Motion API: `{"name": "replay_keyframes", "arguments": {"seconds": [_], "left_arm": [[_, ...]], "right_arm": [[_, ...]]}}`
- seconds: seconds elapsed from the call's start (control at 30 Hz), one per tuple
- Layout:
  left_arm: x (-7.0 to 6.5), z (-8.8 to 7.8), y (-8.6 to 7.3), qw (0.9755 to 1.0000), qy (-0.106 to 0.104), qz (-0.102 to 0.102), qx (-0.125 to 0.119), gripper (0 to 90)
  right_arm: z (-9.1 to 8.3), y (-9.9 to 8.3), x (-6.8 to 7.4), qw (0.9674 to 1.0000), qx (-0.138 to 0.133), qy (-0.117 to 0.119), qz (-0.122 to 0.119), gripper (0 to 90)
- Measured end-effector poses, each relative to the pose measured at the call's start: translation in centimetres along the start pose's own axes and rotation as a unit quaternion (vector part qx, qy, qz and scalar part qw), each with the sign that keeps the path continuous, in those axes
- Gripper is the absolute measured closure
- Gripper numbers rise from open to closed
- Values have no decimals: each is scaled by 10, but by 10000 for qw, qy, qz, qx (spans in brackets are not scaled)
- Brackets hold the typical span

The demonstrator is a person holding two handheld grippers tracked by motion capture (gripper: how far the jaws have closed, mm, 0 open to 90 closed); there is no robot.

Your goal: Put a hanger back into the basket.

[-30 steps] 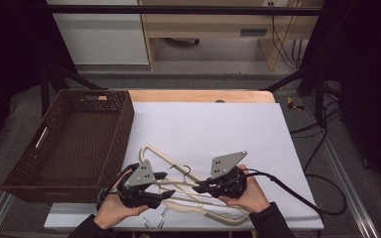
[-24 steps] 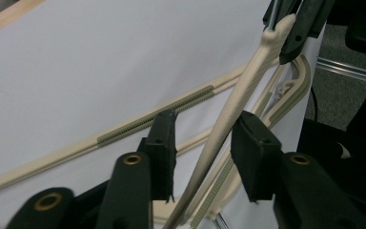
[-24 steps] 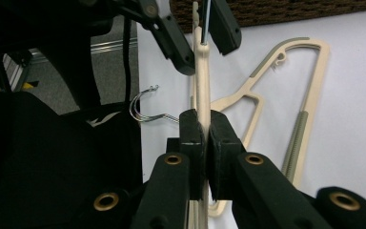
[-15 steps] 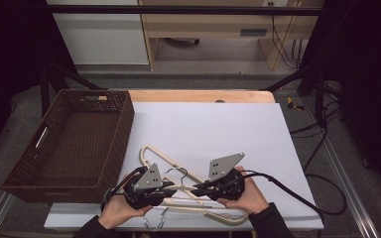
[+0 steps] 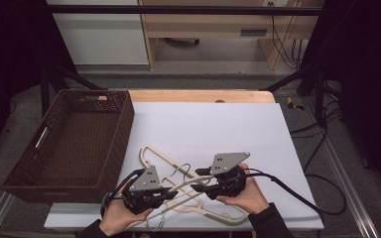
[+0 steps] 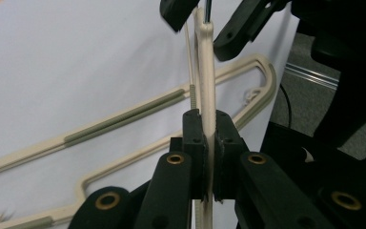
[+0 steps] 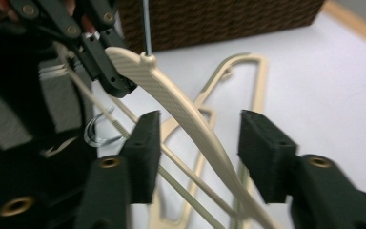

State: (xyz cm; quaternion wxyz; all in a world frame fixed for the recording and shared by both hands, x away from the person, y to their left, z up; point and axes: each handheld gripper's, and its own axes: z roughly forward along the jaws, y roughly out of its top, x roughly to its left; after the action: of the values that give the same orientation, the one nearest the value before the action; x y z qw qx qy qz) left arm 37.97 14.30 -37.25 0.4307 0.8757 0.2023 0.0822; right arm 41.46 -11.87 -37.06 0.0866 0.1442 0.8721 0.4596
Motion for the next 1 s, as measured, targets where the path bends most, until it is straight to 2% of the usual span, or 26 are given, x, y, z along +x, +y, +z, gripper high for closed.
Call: {"name": "replay_keyframes", "arguments": {"seconds": [0.1,0.2,0.37,0.47,0.57,0.83,0.97,1.0], "left_arm": [[4,-6,0,9998,148,-148,-66,860],[7,-12,1,9992,298,-240,-142,861],[9,-22,4,9983,463,-265,-240,860],[10,-28,6,9976,531,-315,-303,860],[11,-37,11,9965,644,-364,-381,860],[21,-76,31,9924,910,-409,-720,860],[30,-93,41,9914,1028,-348,-736,860],[30,-93,41,9914,1028,-348,-736,860]], "right_arm": [[-11,0,-3,9991,-322,-270,100,395],[-23,-5,-7,9964,-537,-563,323,318],[-40,-20,-14,9884,-753,-1094,743,212],[-47,-30,-17,9838,-806,-1320,905,178],[-53,-38,-19,9797,-846,-1466,1073,155],[-64,-59,-22,9716,-843,-1739,1366,114],[-68,-66,-25,9680,-869,-1837,1472,104],[-68,-66,-25,9680,-869,-1837,1472,104]]}}
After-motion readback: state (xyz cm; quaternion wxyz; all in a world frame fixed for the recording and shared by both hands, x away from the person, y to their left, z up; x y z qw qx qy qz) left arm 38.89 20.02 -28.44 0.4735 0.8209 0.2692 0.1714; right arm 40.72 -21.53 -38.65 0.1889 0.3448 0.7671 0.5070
